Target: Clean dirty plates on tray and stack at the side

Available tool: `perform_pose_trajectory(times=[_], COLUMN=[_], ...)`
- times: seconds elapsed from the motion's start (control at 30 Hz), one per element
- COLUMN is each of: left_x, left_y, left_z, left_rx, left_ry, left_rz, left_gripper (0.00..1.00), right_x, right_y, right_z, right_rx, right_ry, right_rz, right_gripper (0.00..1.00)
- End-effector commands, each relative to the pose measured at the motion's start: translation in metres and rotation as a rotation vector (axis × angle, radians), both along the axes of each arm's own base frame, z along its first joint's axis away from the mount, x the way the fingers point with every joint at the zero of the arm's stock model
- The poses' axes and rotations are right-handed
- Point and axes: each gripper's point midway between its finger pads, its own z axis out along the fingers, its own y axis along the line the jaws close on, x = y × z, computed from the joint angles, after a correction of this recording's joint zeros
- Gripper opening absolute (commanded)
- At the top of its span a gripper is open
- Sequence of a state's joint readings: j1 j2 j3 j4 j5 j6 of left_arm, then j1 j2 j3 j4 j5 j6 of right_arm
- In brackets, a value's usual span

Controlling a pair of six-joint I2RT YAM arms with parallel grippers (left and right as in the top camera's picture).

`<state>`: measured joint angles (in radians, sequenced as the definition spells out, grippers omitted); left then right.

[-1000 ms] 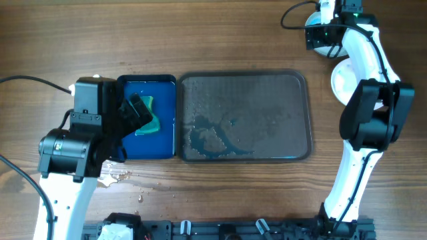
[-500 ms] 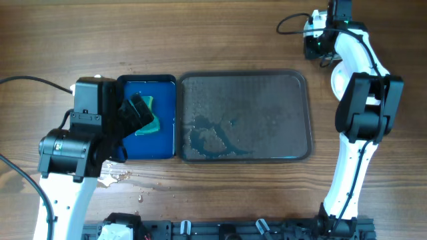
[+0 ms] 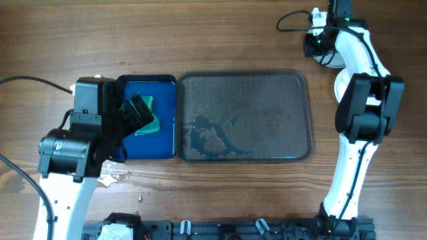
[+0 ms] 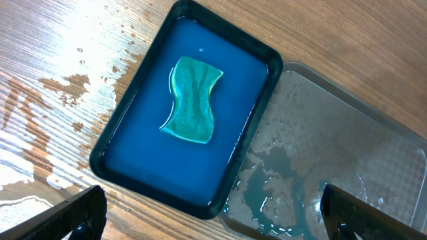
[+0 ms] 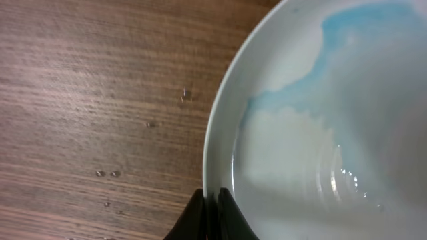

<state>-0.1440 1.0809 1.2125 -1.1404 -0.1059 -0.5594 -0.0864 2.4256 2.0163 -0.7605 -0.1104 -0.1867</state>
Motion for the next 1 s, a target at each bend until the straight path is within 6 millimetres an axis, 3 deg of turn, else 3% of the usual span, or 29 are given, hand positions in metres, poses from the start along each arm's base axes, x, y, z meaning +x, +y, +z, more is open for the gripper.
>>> perform_pose_trajectory(times=[0.0, 0.17, 0.3, 0.37, 0.43, 0.53, 0.63, 0.7, 0.97], left_x=[0.003, 0.004, 0.004, 0.005, 0.005, 0.005, 0.004, 0.004, 0.003], left_y=[-0.004, -0.004, -0.004, -0.004, -0.004, -0.004, -0.009, -0.012, -0.015], left_z=[0.005, 0.006, 0.006, 0.006, 0.006, 0.006, 0.006, 0.006, 0.005], left_rx=[-0.016, -0.017, -0.017, -0.017, -0.017, -0.017, -0.039, -0.056, -0.07], left_ry=[-0.016, -0.022, -0.024, -0.025, -0.025, -0.025, -0.021, -0.018, -0.015], left_rz=[-0.007, -0.007, -0.007, -0.007, -0.007, -0.007, -0.021, -0.033, -0.041], left_gripper=[1.0, 1.0, 1.0, 1.0, 1.0, 1.0, 1.0, 1.0, 1.0], right_x=[0.01, 0.009, -0.011, -0.031, -0.06, -0.099, -0.112, -0.116, -0.145], right_y=[0.0, -0.013, -0.04, -0.051, -0.059, -0.049, -0.02, -0.016, -0.042], right_z=[0.063, 0.137, 0.169, 0.176, 0.169, 0.148, 0.138, 0.136, 0.083], right_rx=[-0.019, -0.096, -0.238, -0.303, -0.319, -0.235, -0.079, -0.062, -0.051], right_ry=[-0.125, -0.258, -0.256, -0.208, -0.1, 0.068, 0.153, 0.171, 0.322], right_rz=[-0.039, -0.071, -0.156, -0.195, -0.278, -0.381, -0.331, -0.326, -0.389], right_gripper=[0.04, 0.05, 0.04, 0.05, 0.04, 0.05, 0.05, 0.05, 0.04])
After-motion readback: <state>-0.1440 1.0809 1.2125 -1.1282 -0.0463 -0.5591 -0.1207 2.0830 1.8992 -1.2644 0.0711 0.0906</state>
